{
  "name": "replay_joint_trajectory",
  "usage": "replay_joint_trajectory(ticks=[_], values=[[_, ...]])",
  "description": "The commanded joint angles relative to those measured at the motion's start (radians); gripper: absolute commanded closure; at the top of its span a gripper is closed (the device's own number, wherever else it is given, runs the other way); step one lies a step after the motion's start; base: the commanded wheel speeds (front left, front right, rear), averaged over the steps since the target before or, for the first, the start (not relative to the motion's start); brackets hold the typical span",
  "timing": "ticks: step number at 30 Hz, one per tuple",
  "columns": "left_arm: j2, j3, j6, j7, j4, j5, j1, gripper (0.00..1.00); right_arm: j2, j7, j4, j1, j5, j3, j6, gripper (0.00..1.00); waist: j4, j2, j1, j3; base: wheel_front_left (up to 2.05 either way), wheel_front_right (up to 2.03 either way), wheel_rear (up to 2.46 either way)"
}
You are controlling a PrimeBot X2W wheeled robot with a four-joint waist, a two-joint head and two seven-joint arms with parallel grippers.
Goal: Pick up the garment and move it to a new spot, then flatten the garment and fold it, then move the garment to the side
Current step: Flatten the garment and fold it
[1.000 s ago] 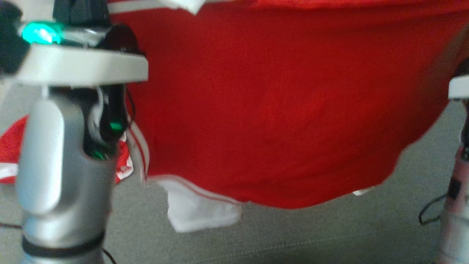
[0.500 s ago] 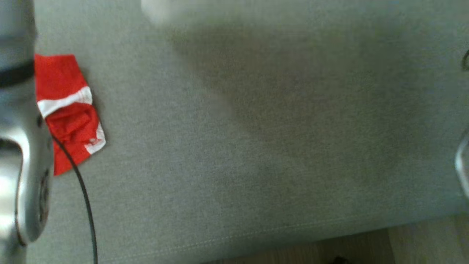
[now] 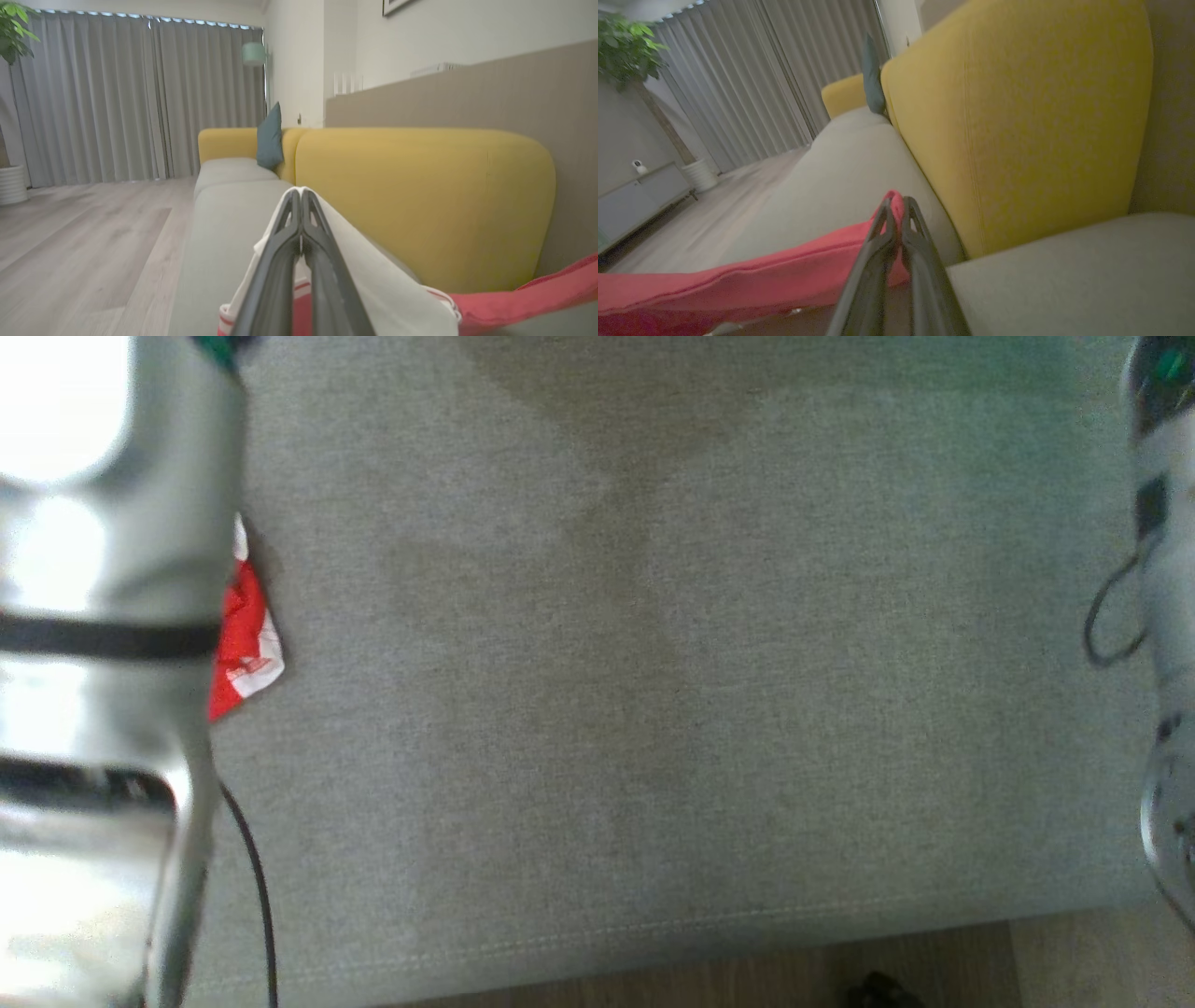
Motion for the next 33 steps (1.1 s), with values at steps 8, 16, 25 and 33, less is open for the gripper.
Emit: replay_joint_trajectory(ticks=[8, 16, 25, 33], values=[[0.077, -0.024, -0.043, -0.005, -0.037, 0.019, 0.235, 1.0, -0.063, 0.095, 0.037, 0.14, 0.078, 0.119, 0.007, 1.0, 0.018, 0.0001, -0.0002, -0.073, 0.0, 0.0, 0.0], [0.129, -0.094, -0.081, -0.002, -0.053, -0.007, 0.472, 1.0, -0.145, 0.189, 0.036, 0.314, 0.141, 0.244, 0.007, 1.0, 0.027, 0.0001, -0.0002, -0.183, 0.0, 0.0, 0.0], [0.193, -0.201, -0.092, 0.073, -0.198, -0.065, 0.653, 1.0, -0.23, 0.237, 0.024, 0.436, 0.185, 0.329, 0.007, 1.0, 0.036, 0.0001, -0.0002, -0.253, 0.0, 0.0, 0.0], [0.284, -0.305, -0.093, 0.201, -0.374, -0.155, 0.765, 1.0, -0.268, 0.294, -0.003, 0.492, 0.22, 0.4, 0.007, 1.0, 0.031, 0.0001, -0.0002, -0.3, 0.0, 0.0, 0.0]])
